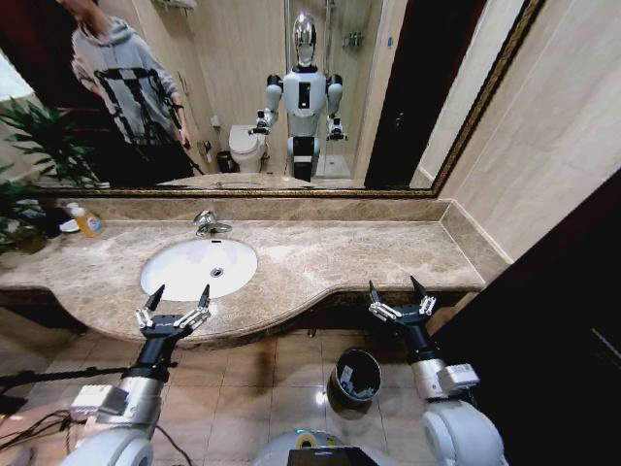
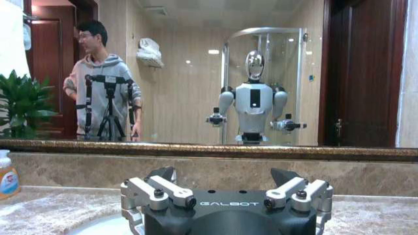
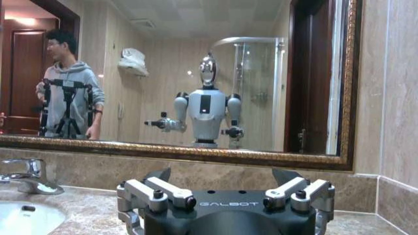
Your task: Pick up the trash from the sink and place it in the trash bin.
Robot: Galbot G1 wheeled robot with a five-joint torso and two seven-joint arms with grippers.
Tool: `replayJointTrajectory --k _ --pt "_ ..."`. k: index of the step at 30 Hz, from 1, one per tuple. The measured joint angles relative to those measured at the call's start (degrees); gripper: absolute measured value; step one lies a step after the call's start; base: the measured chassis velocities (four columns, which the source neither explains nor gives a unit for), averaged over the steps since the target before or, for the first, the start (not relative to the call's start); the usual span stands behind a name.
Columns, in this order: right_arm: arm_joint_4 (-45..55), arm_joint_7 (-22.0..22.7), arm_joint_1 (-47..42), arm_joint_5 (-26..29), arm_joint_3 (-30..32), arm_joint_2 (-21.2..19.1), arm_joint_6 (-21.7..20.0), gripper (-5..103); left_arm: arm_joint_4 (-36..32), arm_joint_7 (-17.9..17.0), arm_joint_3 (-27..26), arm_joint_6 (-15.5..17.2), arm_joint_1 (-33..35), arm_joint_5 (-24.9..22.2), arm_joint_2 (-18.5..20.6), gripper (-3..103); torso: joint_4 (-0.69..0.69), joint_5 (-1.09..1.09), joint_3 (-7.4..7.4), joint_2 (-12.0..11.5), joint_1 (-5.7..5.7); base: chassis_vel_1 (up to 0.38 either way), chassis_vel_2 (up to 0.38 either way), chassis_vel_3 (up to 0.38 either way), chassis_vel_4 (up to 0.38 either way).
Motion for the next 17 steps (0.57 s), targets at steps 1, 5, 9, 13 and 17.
replayJointTrajectory --k 1,5,9,13,17 --pt "-0.02 0.00 0.01 0.01 0.00 0.00 0.00 100 0.00 0.00 0.00 0.00 0.00 0.00 0.00 100 0.00 0.00 0.00 0.00 0.00 0.000 0.000 0.000 0.000" --pt "-0.04 0.00 0.02 0.02 0.00 0.00 0.00 100 0.00 0.00 0.00 0.00 0.00 0.00 0.00 100 0.00 0.00 0.00 0.00 0.00 0.000 0.000 0.000 0.000" --pt "-0.05 -0.01 0.02 0.03 0.00 0.00 0.00 100 0.00 0.00 0.00 0.00 0.00 0.00 0.00 100 0.00 0.00 0.00 0.00 0.00 0.000 0.000 0.000 0.000" --pt "-0.07 0.00 0.02 0.05 0.00 -0.01 0.00 100 0.00 0.00 0.00 0.00 0.00 0.00 0.00 100 0.00 0.00 0.00 0.00 0.00 0.000 0.000 0.000 0.000" --pt "-0.09 0.00 0.02 0.07 0.01 -0.01 0.00 100 0.00 0.00 0.00 0.00 0.00 0.00 0.00 100 0.00 0.00 0.00 0.00 0.00 0.000 0.000 0.000 0.000"
